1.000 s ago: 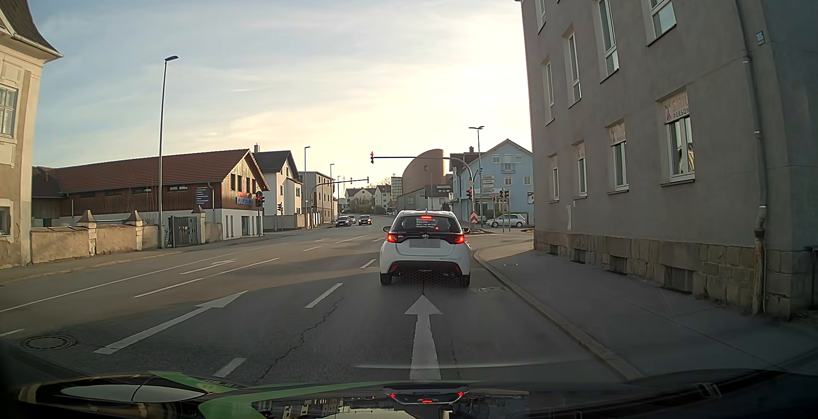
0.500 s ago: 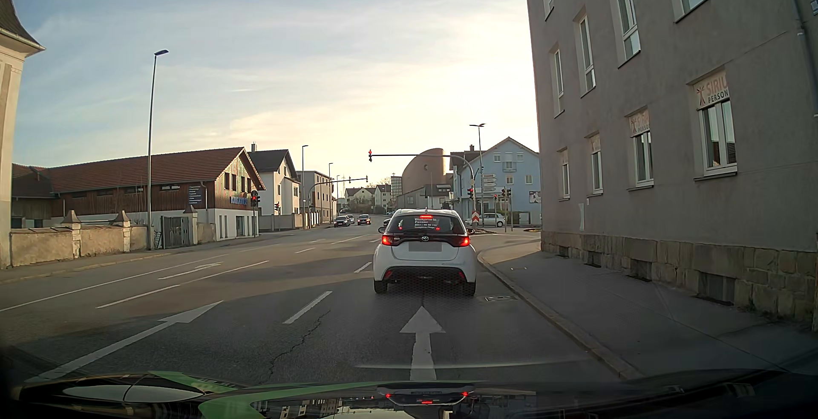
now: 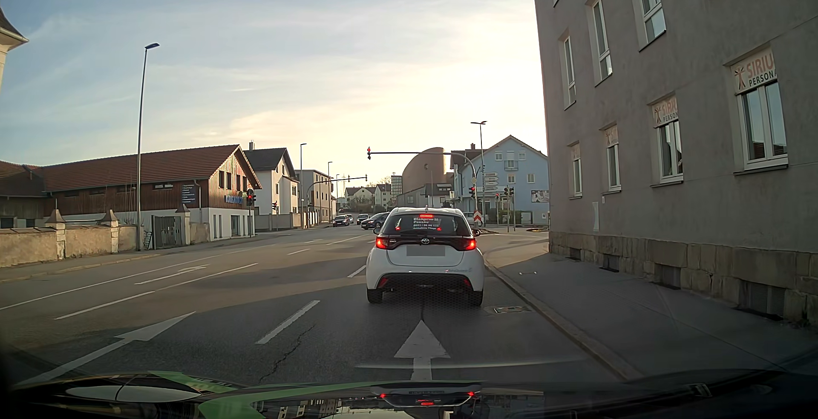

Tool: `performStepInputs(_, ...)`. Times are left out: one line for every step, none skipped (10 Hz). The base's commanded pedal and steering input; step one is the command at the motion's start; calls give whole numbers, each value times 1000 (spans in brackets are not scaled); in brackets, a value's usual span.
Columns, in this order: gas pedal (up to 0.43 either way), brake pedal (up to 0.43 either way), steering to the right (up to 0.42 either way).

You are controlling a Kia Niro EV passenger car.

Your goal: Follow the waypoints while adhering to traffic rules and regulations

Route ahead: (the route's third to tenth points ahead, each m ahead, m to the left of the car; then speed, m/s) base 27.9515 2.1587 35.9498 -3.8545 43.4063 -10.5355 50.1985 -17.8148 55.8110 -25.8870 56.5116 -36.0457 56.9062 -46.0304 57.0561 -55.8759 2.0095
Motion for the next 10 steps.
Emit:
performStepInputs(0, 220, -5)
performStepInputs(0, 226, -5)
performStepInputs(0, 232, -6)
performStepInputs(0, 232, -6)
performStepInputs(0, 232, -6)
performStepInputs(0, 238, -6)
performStepInputs(0, 238, -6)
performStepInputs(0, 244, -6)
performStepInputs(0, 244, -6)
performStepInputs(0, 250, -6)
